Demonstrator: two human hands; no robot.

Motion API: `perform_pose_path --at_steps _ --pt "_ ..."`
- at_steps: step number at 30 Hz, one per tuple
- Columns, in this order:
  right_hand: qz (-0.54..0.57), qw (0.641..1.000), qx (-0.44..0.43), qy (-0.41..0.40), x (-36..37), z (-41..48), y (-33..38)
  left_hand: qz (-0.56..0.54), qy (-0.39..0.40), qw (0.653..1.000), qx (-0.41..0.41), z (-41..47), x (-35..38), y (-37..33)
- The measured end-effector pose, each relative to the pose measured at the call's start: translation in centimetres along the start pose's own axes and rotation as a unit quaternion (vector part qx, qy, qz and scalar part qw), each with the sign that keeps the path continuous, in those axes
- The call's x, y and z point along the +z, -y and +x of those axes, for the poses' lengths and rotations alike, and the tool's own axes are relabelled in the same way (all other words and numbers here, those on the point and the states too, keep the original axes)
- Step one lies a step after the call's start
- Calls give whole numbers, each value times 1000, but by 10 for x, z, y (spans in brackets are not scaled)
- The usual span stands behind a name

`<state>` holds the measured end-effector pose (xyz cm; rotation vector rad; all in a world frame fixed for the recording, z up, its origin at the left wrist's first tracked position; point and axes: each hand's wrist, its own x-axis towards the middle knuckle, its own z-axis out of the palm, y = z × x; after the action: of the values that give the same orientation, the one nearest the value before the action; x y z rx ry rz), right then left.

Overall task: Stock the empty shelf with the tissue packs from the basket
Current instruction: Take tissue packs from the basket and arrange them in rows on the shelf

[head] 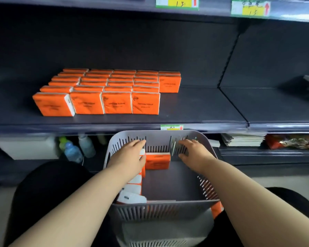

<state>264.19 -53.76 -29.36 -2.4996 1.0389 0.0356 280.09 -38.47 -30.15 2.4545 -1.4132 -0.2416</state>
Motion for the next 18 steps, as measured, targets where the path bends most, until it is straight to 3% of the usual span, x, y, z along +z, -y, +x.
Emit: perform_pose_path --at_steps 7,18 --pt "55 998 15 9 36 -11 -10 -41 27 998 -34 -11 29 5" --pt "97 994 41 32 79 3 -28 -13 99 991 -91 -11 59 37"
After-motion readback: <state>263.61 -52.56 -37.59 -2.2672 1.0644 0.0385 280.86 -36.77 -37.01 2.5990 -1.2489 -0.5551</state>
